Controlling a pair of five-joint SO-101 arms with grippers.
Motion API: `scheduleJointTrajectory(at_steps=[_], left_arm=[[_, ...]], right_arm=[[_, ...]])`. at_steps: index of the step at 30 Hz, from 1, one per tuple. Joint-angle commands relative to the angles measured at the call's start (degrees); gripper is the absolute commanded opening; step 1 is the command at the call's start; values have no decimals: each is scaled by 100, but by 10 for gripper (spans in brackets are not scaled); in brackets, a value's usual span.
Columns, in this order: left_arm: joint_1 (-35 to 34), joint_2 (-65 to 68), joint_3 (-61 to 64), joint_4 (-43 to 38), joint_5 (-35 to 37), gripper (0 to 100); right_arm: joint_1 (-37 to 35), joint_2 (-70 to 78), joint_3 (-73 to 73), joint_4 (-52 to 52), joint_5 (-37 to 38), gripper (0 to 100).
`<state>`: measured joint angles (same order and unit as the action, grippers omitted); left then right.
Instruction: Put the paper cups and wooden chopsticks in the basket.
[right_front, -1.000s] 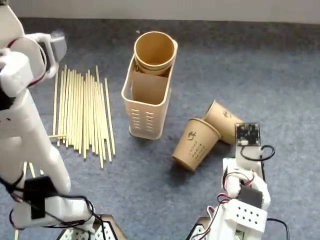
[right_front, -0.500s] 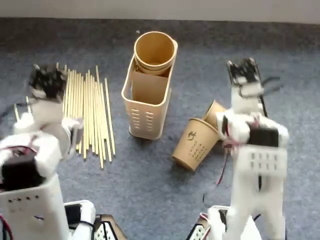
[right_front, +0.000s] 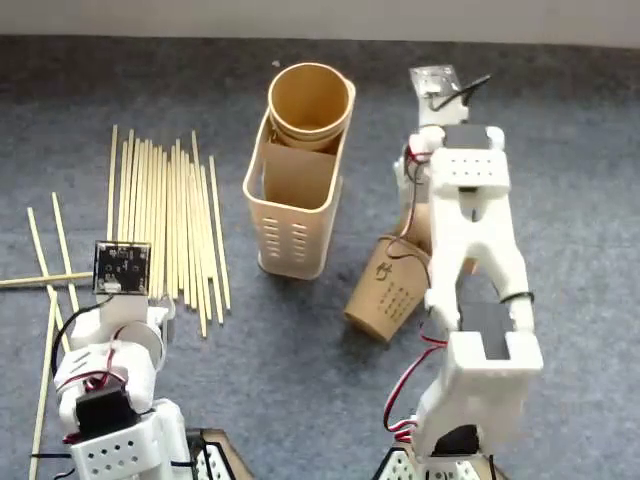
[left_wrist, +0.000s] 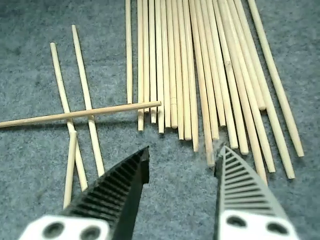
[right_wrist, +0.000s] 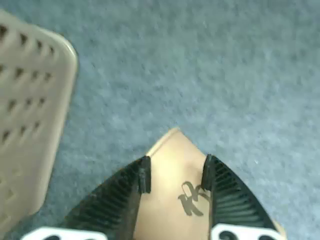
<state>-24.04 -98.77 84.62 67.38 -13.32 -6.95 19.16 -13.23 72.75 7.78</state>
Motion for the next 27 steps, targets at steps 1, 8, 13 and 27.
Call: scheduleJointTrajectory(at_steps=[1,8,13,27], left_arm=[[-66,-295,66,79,-26,221],[-57,-382,75,123,-18,221],[-40,-374,84,123,-18,221],[171,-400,259,79,-18,221]], right_arm=[[-198,189,-409,57,-44,177],[-101,259,-462,356,-18,177],[470,259,-462,989,554,177],[2862,233,-1156,2589,1899,177]])
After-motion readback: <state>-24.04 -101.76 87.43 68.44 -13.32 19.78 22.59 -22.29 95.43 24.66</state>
